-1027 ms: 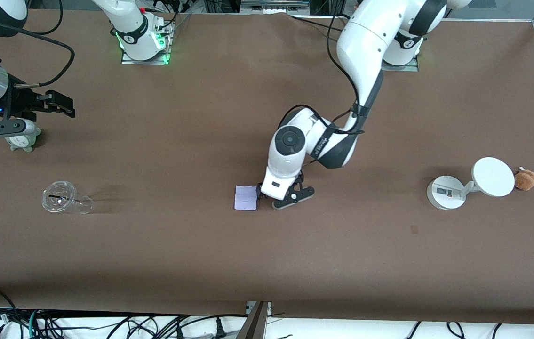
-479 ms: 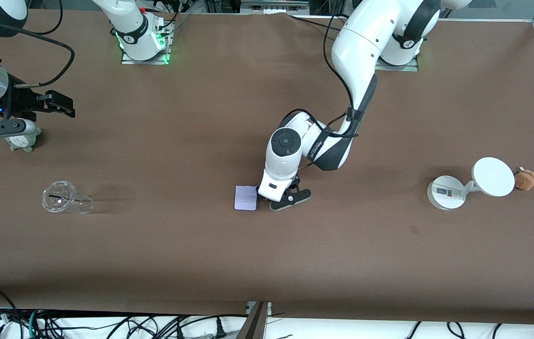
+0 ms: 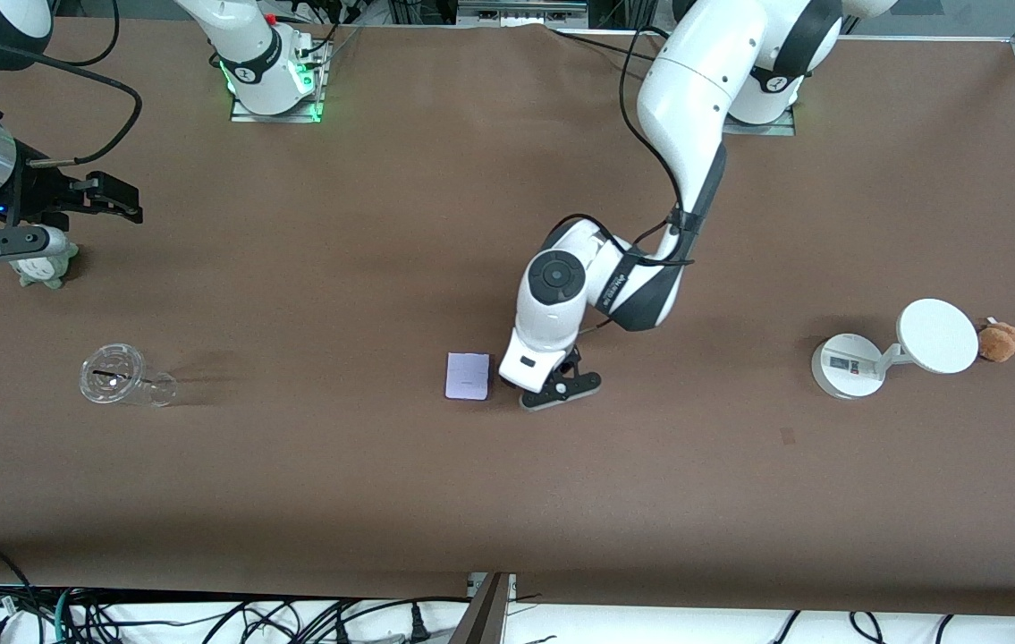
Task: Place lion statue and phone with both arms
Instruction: 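Lift the lion statue and carry it toward the white lamp, then lower the lion beside the lamp while the right gripper reaches the phone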
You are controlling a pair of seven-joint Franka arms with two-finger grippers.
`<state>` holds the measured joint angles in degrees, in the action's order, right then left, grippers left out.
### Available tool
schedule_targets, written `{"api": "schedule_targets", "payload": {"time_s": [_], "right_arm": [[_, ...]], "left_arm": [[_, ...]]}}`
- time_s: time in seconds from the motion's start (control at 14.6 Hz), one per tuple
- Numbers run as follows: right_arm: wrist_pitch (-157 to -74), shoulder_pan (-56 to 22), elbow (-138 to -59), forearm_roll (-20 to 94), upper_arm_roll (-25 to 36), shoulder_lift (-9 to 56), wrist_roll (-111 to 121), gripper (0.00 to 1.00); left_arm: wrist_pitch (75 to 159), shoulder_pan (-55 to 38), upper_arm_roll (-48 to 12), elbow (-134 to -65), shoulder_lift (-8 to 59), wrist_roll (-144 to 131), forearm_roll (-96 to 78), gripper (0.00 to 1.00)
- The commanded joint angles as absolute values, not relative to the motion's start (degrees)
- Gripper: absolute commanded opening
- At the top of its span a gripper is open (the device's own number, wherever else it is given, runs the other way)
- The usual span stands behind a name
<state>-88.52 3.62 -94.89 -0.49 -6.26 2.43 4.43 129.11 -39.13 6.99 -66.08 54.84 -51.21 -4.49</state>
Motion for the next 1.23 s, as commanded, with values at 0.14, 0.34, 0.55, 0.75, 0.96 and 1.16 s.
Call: {"api": "schedule_targets", "payload": {"time_s": [0.14,0.34,0.55,0.75,0.96,1.16], "right_arm": [[-88.2,3.4,-92.7,1.6,-7.2,3.4,3.8,1.0],[-89.7,0.7,-91.9,1.7,-7.2,4.7,0.9,1.0],[-94.2,-3.9,-91.6,2.5,-7.2,8.3,-3.4,1.0],[-99.7,-9.3,-91.6,2.0,-7.2,12.9,-11.6,1.0],[-106.1,-13.6,-91.3,1.8,-7.1,17.7,-16.9,1.0],[-112.1,-17.1,-90.4,1.8,-7.1,22.9,-22.1,1.0]], "left_arm": [[120.5,-31.0,6.7,-76.5,41.5,-35.0,-4.0,0.0],[120.7,-25.2,6.7,-84.3,35.3,-25.5,-4.0,0.0],[125.0,-19.5,6.8,-96.9,28.0,-13.8,-2.4,0.0],[137.8,-18.2,6.9,-109.7,25.0,-12.3,-1.3,0.0],[146.0,-15.9,6.9,-114.9,25.3,-11.7,-1.3,0.0],[149.8,-13.7,6.8,-115.5,27.9,-9.2,-1.3,0.0]]}}
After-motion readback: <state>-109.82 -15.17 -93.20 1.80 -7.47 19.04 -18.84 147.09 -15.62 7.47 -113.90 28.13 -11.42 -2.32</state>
